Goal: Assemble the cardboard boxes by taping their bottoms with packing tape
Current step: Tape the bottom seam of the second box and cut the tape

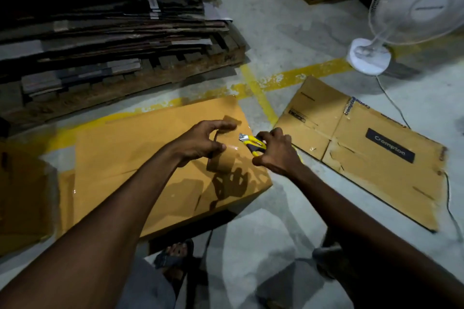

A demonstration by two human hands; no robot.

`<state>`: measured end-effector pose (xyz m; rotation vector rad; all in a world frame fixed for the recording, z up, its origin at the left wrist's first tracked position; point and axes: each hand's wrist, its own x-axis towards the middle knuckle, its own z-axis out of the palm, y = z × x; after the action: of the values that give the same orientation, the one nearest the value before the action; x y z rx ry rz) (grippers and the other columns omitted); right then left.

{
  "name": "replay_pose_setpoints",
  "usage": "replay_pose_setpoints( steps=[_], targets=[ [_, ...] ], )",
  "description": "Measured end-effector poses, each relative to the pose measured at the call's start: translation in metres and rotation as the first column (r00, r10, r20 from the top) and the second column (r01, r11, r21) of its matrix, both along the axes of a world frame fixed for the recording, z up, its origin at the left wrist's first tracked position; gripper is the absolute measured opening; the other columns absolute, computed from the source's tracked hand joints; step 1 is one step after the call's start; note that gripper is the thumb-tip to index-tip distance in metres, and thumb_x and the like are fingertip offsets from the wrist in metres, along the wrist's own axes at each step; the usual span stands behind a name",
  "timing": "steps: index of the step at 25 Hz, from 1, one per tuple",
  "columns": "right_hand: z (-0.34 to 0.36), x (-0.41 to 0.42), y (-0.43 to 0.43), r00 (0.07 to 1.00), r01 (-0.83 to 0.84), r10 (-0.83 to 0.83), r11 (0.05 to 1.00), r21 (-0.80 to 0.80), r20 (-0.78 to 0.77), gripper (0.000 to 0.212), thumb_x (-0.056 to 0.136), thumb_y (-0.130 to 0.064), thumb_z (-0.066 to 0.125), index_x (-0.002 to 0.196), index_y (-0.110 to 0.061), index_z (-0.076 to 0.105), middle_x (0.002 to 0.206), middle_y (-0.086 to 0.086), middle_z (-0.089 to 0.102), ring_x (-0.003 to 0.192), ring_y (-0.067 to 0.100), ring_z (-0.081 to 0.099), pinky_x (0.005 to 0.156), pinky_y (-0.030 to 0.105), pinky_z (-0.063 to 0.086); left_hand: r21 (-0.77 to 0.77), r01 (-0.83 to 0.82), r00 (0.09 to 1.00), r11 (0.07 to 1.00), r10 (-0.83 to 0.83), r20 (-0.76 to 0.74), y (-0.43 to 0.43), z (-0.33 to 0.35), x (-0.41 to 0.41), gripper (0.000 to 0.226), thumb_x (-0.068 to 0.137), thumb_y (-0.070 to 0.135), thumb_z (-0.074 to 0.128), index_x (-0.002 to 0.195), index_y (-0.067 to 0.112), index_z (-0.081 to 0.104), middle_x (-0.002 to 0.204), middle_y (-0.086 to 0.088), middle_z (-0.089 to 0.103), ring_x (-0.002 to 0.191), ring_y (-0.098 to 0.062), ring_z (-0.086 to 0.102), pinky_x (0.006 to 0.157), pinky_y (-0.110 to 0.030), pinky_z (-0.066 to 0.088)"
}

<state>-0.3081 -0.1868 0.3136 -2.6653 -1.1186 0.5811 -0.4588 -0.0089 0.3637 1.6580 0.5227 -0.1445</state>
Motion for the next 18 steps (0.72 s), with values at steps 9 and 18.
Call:
replay_pose_setpoints(
  steps=[9,18],
  targets=[
    [0.013,0.038,-0.035,0.968,0.051,-0.006,0.984,0.174,-0.249,0.063,0.047,-0.043,0.054,0.110,-0.039,0.062,0.102,-0.008,0.043,0.097,0.031,0.045,0.077,0.039,0.044,-0.017,-0.049,0.998,0.999,0.049,-0.037,-0.006,-0.006,0.016,0.058,0.088,-0.009,0.058,0.132,0.029,0.057,0.144,0.004,0.041,0.105,-0.020,0.052,0.065,-0.030,0.052],
    [0.011,0.049,-0.036,0.940,0.002,0.066,0.979,0.202,-0.335,0.054,0.046,-0.033,0.056,0.099,-0.042,0.061,0.101,-0.005,0.046,0.097,0.026,0.048,0.070,0.036,0.043,0.008,0.007,0.997,1.000,-0.007,-0.080,-0.007,-0.014,0.023,0.057,0.088,-0.009,0.058,0.125,0.034,0.057,0.140,0.003,0.043,0.092,-0.016,0.056,0.062,-0.026,0.051]
  ],
)
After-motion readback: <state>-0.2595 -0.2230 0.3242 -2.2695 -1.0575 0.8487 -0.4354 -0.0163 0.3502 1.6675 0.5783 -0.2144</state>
